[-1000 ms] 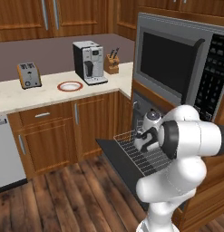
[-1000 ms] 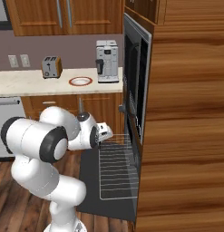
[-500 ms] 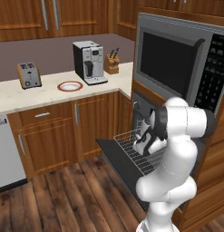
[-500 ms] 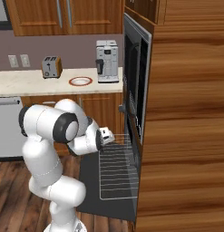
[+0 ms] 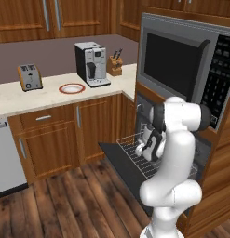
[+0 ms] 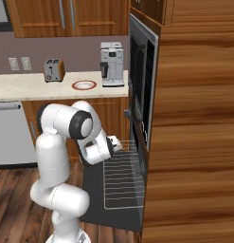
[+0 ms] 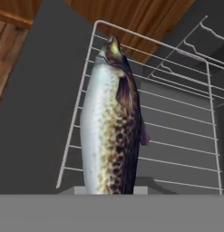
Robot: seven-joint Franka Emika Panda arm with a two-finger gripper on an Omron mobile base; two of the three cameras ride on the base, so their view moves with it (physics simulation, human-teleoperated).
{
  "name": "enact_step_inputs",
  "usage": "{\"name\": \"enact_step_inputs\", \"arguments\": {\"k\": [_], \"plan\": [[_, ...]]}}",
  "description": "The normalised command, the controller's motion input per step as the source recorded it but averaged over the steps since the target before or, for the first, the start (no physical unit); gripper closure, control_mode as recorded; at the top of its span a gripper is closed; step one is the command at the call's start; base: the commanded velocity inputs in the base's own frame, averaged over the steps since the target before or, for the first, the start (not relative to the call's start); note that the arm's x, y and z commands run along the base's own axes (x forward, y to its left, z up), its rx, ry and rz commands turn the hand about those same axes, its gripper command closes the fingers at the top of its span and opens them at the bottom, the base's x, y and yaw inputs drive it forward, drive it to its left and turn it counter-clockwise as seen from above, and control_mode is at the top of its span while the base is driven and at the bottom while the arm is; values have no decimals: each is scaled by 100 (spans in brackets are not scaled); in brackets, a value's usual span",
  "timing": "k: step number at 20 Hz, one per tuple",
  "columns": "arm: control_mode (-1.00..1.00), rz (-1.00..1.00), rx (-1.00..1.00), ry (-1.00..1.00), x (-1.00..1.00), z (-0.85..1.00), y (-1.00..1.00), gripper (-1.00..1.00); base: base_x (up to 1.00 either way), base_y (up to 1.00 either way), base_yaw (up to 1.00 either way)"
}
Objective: Place the fish on the rack of the oven, and slide the rack back inside. Close the oven door.
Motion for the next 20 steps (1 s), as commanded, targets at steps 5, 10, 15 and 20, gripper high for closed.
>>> {"name": "enact_step_inputs", "arguments": {"k": [5,10,15,20], "plan": [[-100,0,0,0,30,-42,-3,100,0,0,0],[-100,0,0,0,31,-49,-14,100,0,0,0],[-100,0,0,0,36,-47,-9,100,0,0,0],[-100,0,0,0,32,-48,-17,100,0,0,0]]}}
